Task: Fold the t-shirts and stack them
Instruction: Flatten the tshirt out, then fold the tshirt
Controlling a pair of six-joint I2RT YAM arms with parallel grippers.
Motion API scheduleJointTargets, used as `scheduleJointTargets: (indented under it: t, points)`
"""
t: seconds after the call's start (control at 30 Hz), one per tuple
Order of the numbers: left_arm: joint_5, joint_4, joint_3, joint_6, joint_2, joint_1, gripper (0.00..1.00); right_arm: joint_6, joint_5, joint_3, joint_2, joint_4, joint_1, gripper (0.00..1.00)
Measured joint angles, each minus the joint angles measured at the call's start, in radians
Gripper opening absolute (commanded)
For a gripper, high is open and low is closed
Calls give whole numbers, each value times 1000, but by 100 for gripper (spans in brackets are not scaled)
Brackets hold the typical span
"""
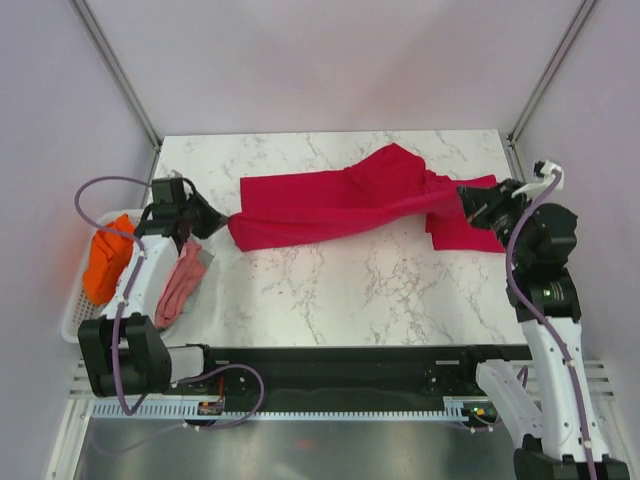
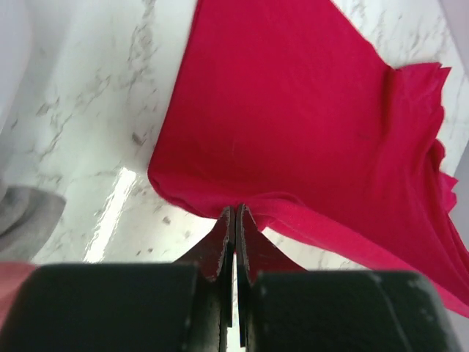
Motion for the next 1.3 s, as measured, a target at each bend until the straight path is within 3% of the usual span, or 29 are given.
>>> scheduleJointTargets:
  t: [0.2,0.6,0.93,1.3]
  points:
    - [-45,-3,-185,0,-145,8,2,-33,-33,-159,-171,-158,0,0]
    - [-89,-42,-222,8,-269,90,2,-54,-53,-193,-263,-374,0,0]
    - [-57,-10,-232,16,-121,90,2,-57,-20,-174,77,-330,14,0]
    - [-39,44,-167,14,64,90,2,-60,106,-5,473,-186,108,0]
